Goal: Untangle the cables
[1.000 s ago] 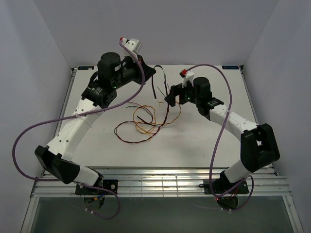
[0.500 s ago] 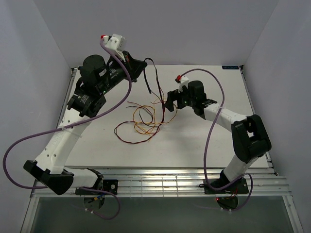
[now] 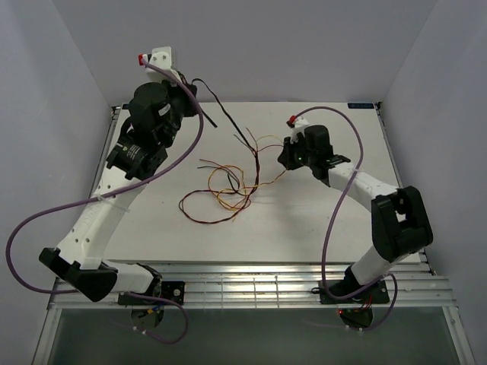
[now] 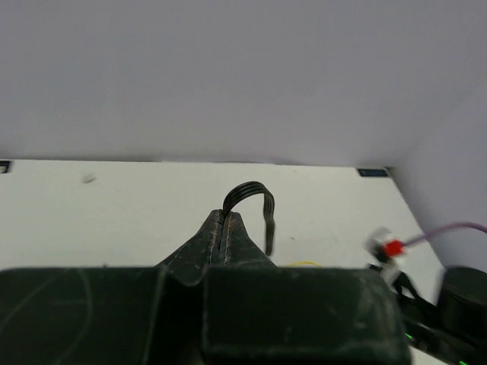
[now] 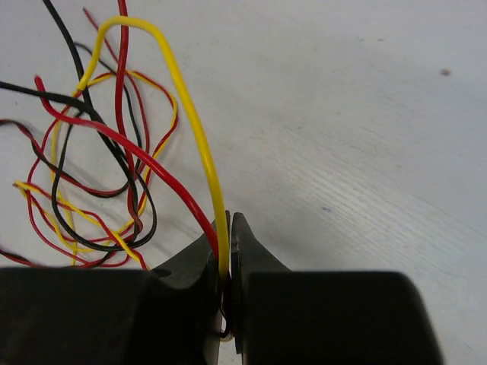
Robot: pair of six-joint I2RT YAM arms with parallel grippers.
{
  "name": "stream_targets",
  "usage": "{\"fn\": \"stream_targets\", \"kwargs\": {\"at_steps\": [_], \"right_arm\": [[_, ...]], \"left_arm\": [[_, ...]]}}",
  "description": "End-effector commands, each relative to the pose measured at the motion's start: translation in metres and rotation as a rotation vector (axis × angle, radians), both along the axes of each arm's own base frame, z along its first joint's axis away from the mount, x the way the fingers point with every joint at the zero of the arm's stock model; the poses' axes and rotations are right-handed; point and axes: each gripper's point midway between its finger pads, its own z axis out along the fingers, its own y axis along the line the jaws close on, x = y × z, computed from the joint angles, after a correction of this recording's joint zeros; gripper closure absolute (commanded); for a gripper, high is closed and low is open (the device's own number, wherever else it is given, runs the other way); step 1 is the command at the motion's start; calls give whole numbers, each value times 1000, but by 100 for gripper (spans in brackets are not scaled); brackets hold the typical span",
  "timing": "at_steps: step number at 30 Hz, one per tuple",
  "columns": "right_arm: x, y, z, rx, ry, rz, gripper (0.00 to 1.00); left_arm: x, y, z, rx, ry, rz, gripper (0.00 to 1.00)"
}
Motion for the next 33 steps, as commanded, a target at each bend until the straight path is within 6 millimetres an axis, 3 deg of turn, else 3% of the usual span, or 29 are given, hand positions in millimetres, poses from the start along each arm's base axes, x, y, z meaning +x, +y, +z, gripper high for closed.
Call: {"fn": "stream_targets", "kwargs": {"at_steps": [1, 6, 9, 10, 15, 20, 24, 28, 32, 33], "right_arm": [[12, -51, 33, 16, -51, -168, 92], [8, -115, 43, -32, -75, -317, 92], [4, -122, 48, -32, -94, -324, 92], [-3, -125, 40, -48, -59, -325, 92], [-10, -131, 34, -59, -44, -336, 92], [-14, -126, 33, -58, -46, -297, 92], [-16, -117, 33, -46, -43, -232, 92], [-21, -99, 36, -9, -53, -119, 92], [-24, -87, 37, -1, -66, -60, 92], [-25, -85, 36, -9, -73, -44, 92]], "left_arm": [[8, 78, 22, 30, -24, 418, 100], [6, 128, 35, 21, -22, 605, 100], [3, 157, 42, 7, -31, 690, 100], [1, 171, 49, -2, -43, 722, 100], [-13, 206, 68, 11, -77, 846, 100], [-31, 212, 89, 5, -139, 845, 100], [-23, 193, 90, 2, -151, 718, 100], [-4, 177, 82, 32, -160, 649, 100], [30, 161, 77, 59, -177, 603, 100], [51, 162, 77, 69, -168, 622, 100]]}}
